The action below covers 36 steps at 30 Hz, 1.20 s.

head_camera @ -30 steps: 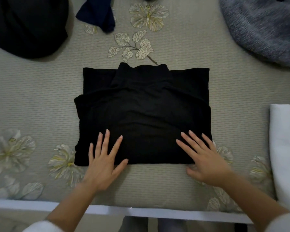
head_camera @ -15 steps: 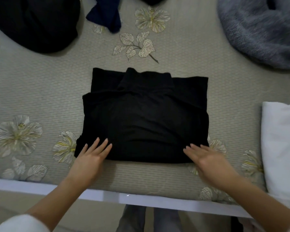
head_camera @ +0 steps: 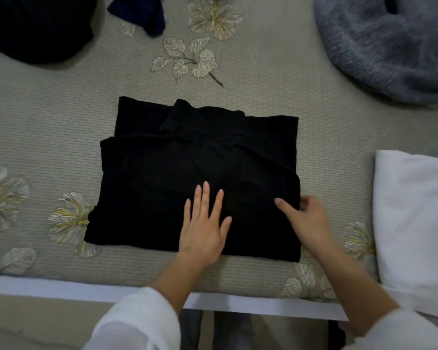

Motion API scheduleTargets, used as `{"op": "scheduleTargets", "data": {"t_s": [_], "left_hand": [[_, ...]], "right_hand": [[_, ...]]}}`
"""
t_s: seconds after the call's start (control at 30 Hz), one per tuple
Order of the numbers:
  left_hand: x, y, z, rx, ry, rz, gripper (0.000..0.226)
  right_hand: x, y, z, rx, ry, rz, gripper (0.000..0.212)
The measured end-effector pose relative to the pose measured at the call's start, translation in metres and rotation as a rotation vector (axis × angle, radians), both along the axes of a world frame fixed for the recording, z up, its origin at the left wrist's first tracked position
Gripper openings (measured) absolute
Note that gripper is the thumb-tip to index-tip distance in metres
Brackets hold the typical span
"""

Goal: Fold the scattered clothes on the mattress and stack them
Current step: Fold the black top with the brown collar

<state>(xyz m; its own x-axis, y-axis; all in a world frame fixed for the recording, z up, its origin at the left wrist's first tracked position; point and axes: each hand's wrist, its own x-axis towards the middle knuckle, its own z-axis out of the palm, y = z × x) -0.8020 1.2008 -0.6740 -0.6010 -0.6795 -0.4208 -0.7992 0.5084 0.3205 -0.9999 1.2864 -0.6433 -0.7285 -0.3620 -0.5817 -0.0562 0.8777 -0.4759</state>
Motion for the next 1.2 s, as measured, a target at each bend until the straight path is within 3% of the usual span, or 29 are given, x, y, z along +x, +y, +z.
{"op": "scheduleTargets", "data": {"t_s": [0.07,0.17,0.27,0.33,0.43,0.53,0.7,0.87,0.93,1.03,1.1,1.2], "left_hand": [[-0.004,0.004,-0.007,0.038,-0.059,0.006,0.069],[-0.002,-0.001,-0.007,0.092,-0.075,-0.011,0.07],[0.002,-0.01,0.002,0.16,-0.058,-0.042,0.071],[0.002,-0.016,0.014,0.292,0.015,-0.026,0.077],[-0.001,-0.009,0.035,0.39,0.216,-0.105,0.096],[-0.013,0.019,0.042,0.365,0.245,-0.168,0.111],[-0.032,0.027,0.041,0.499,0.483,0.281,0.083],[-0.011,0.023,0.05,0.655,0.629,0.284,0.083],[0.002,0.019,0.053,0.704,0.687,0.316,0.087],[0.015,0.01,0.062,0.765,0.825,0.474,0.086],[0.022,0.001,0.069,0.785,0.923,0.642,0.075],[0.038,-0.015,0.079,0.785,1.05,0.898,0.054]], "right_hand": [[0.004,-0.004,-0.002,-0.023,-0.085,-0.079,0.081],[0.004,-0.008,0.004,-0.094,-0.185,-0.207,0.054],[-0.004,-0.012,0.013,-0.18,-0.512,-0.353,0.049],[-0.009,-0.016,0.02,-0.209,-0.676,-0.322,0.045],[-0.011,-0.032,0.032,-0.233,-0.75,-0.238,0.037],[-0.01,-0.049,0.038,-0.218,-0.748,-0.17,0.033],[-0.007,-0.074,0.035,-0.221,-0.482,-0.108,0.036],[-0.019,-0.099,0.019,-0.321,-0.558,-0.444,0.056],[-0.021,-0.112,0.016,-0.307,-0.543,-0.539,0.05],[-0.007,-0.136,0.028,-0.323,-0.485,-0.51,0.045],[0.009,-0.156,0.042,-0.384,-0.449,-0.439,0.044],[0.04,-0.189,0.061,-0.461,-0.352,-0.333,0.028]]}}
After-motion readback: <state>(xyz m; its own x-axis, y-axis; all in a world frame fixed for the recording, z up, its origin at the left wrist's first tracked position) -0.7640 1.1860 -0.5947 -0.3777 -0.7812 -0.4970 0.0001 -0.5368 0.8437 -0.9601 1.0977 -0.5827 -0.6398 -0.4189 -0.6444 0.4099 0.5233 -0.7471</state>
